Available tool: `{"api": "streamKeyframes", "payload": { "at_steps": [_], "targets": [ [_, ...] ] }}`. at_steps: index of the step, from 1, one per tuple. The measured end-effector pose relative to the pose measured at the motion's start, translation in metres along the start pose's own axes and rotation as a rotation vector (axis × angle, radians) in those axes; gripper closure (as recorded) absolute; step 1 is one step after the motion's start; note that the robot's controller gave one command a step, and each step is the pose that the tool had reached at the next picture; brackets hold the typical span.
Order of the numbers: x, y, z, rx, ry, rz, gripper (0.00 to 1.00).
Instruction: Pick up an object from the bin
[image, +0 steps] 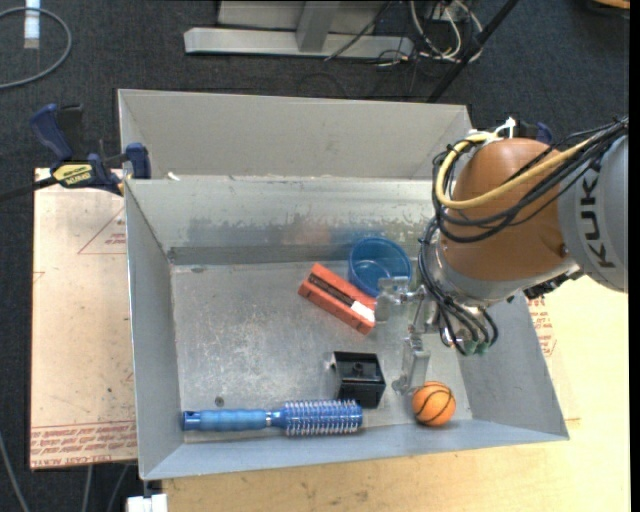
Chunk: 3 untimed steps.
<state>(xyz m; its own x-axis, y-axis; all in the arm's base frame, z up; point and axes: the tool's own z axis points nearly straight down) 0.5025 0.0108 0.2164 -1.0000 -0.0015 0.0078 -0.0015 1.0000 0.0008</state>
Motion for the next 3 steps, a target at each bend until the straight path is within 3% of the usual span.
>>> {"api": "streamKeyframes", "payload": {
  "at_steps": [1, 3],
  "targets": [
    [-0.001, 0.0, -0.004, 0.0, -0.008, 0.0, 0.0],
    [0.005, -0.014, 0.004, 0.001, -0.007, -0.093, 0.0]
  ]
}}
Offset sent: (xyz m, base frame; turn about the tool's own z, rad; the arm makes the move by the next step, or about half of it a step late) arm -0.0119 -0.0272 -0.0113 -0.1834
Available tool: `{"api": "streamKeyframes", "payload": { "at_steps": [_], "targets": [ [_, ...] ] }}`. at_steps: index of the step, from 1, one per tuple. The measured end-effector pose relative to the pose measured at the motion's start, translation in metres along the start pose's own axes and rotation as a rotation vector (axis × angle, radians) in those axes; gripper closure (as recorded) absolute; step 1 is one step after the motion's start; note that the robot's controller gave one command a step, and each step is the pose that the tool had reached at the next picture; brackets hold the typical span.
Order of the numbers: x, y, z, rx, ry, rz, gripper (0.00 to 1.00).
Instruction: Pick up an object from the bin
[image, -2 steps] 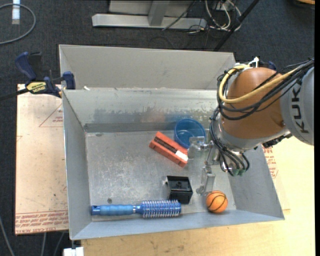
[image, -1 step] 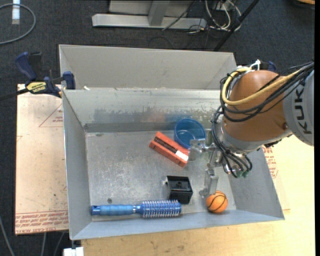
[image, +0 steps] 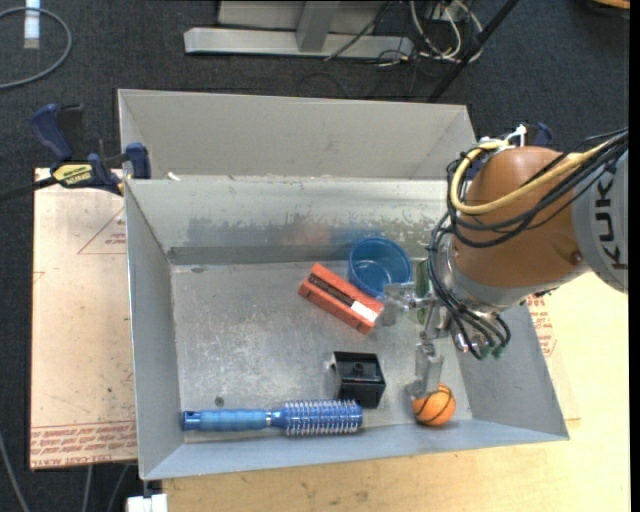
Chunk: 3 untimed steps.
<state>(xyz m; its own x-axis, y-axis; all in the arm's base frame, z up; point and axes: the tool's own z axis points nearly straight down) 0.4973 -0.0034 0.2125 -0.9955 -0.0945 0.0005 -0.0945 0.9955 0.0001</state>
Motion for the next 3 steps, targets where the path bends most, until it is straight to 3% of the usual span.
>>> {"api": "streamKeyframes", "payload": {
  "at_steps": [1, 2, 3],
  "targets": [
    [-0.007, 0.004, 0.027, -0.002, -0.003, 0.189, 0.0],
    [-0.009, -0.002, 0.051, -0.002, -0.001, 0.17, 0.0],
    [-0.003, -0.004, 0.082, -0.002, -0.003, 0.226, 0.0]
  ]
}}
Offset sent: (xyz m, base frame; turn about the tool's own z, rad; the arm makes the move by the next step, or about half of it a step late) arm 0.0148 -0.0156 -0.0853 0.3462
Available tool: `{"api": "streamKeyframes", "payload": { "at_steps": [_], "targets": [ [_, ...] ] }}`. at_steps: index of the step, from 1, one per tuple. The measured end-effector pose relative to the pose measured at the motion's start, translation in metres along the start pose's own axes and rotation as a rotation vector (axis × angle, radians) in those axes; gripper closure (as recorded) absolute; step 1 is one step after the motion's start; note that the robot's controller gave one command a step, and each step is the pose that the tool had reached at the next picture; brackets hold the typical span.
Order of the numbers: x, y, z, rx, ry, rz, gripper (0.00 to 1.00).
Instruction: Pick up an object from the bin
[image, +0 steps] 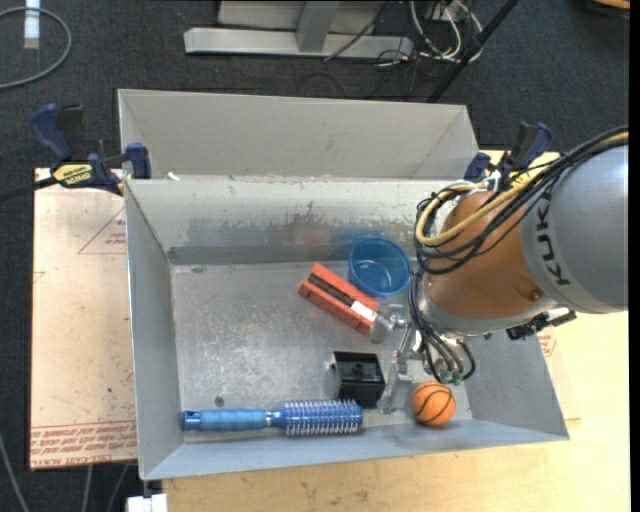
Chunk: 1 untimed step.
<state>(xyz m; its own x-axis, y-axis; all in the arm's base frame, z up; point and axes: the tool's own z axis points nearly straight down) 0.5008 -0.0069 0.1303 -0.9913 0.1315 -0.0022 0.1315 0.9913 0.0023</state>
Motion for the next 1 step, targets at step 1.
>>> {"api": "streamKeyframes", "payload": {
  "at_steps": [1],
  "targets": [
    [0.002, -0.0069, 0.042, 0.0, -0.002, -0.115, 0.0]
  ]
}}
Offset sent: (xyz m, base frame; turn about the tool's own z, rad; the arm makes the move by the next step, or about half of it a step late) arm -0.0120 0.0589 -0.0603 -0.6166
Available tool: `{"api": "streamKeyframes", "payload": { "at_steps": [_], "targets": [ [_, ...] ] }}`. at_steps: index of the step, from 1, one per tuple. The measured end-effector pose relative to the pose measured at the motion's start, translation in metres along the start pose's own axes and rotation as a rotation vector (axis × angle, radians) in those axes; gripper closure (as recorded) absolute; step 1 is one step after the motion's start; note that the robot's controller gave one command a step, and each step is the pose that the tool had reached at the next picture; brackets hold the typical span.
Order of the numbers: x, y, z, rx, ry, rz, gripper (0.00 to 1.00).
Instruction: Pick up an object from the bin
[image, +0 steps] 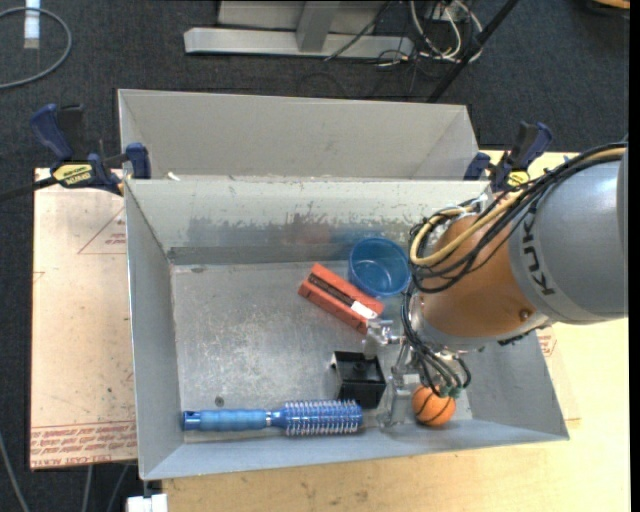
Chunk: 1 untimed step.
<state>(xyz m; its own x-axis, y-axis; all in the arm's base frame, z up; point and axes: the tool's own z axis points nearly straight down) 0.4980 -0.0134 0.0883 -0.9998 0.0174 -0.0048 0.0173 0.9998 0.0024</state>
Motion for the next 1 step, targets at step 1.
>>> {"api": "streamKeyframes", "payload": {
  "at_steps": [1],
  "targets": [
    [0.0022, 0.0239, 0.014, 0.002, -0.007, -0.212, 0.0]
  ]
}}
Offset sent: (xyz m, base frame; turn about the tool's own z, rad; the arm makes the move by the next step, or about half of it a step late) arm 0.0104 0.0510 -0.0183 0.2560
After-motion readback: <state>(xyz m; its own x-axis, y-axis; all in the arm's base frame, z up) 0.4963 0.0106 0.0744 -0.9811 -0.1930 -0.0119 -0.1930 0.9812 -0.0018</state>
